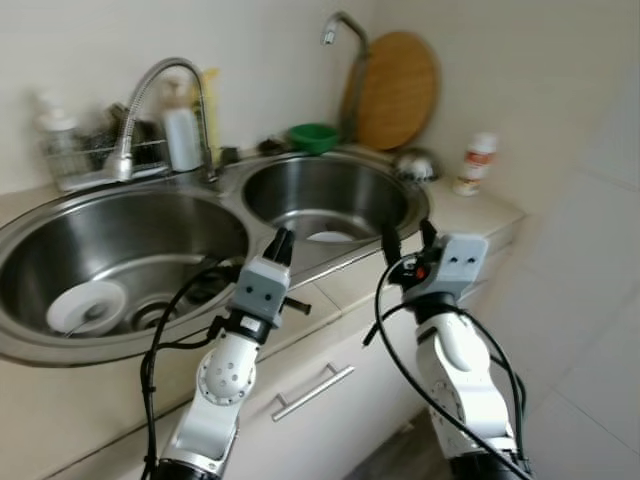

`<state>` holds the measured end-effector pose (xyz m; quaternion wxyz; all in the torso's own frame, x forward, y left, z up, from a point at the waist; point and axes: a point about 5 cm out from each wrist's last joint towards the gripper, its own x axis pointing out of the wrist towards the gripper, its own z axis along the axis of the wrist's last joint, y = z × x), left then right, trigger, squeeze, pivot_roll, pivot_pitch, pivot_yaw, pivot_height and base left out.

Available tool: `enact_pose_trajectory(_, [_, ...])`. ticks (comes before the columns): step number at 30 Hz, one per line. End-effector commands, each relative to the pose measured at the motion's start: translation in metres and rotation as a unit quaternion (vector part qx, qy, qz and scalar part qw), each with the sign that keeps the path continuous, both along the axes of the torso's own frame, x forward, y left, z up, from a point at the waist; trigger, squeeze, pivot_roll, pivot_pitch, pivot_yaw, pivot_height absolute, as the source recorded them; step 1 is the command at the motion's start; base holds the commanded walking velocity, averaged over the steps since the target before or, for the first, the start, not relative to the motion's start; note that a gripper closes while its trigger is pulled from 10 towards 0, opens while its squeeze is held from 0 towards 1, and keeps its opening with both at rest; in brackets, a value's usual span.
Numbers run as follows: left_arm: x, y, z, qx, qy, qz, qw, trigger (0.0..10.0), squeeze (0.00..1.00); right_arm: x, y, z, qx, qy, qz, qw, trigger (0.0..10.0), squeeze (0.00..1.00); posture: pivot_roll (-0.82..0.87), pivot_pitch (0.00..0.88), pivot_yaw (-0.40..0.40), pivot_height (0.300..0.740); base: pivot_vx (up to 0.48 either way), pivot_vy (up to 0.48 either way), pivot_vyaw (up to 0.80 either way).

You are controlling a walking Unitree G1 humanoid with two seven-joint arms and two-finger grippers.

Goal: Kitchen organization

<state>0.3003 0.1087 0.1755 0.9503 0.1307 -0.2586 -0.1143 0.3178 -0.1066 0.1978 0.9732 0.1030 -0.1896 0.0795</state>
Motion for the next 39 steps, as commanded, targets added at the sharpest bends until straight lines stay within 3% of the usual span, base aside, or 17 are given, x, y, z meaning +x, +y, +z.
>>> enact_pose_trajectory(1, [0.000,0.000,0.000,0.001,-0.002,0.000,1.000,10.0,0.00,-0.002,0.001,0.006,-0.002,-0.015,0.003,1.000,10.0,0.00,0.05,0.000,-0.019,0.740,0.000,0.000,-0.80])
enact_pose_trajectory(13, [0.000,-0.001,-0.001,0.004,0.003,-0.005,1.000,10.0,0.00,-0.003,-0.002,0.005,-0.004,-0.015,-0.005,1.000,10.0,0.00,0.05,0.000,-0.016,0.740,0.000,0.000,-0.80])
enact_pose_trajectory(29, [-0.001,-0.004,-0.010,0.019,0.021,-0.011,1.000,10.0,0.00,0.002,-0.024,-0.014,-0.019,0.038,-0.089,0.995,10.0,0.00,0.04,0.000,-0.014,0.740,0.000,0.000,-0.80])
enact_pose_trajectory(39, [0.001,-0.004,-0.014,0.023,0.032,-0.008,0.999,10.0,0.00,0.005,-0.034,-0.024,0.002,0.077,-0.119,0.990,10.0,0.00,0.04,0.000,-0.015,0.740,0.000,-0.348,-0.80])
